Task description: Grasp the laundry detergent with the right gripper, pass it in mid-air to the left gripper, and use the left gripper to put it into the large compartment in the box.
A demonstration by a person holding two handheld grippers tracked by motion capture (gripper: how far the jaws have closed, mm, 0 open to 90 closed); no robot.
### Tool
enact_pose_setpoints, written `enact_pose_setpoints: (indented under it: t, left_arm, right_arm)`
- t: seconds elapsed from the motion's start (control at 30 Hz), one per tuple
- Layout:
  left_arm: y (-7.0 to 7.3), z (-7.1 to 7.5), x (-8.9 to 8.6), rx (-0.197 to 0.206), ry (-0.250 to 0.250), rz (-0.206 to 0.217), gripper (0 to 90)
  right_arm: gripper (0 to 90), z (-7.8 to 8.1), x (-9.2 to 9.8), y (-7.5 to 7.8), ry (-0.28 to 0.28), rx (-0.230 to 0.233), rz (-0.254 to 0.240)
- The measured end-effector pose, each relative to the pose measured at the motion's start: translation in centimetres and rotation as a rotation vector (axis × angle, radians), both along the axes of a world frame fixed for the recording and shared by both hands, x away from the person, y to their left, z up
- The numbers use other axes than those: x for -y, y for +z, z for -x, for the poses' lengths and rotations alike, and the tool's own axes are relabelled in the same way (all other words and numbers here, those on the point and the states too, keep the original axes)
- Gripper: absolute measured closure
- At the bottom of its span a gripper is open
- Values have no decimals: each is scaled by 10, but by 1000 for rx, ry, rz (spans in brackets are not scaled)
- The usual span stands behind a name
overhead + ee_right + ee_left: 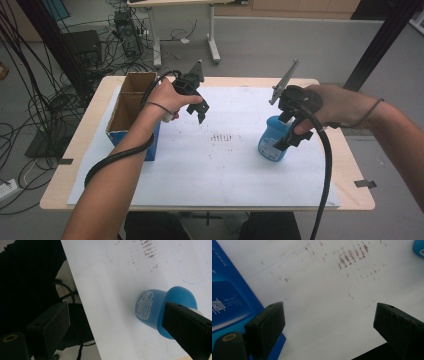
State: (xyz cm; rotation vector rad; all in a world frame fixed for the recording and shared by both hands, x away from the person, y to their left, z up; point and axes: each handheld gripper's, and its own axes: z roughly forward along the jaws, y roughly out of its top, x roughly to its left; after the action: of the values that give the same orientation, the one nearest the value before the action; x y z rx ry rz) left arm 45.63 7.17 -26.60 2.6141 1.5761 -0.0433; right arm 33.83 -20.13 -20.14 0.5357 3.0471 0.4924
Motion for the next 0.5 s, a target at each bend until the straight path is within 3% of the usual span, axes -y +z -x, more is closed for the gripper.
enact_pose_setpoints:
  t: [0.5]
  left_arm:
    - [-16,14,1,6,-10,2,107]
  right_arm:
    - [74,10,22,-20,-36,-7,1]
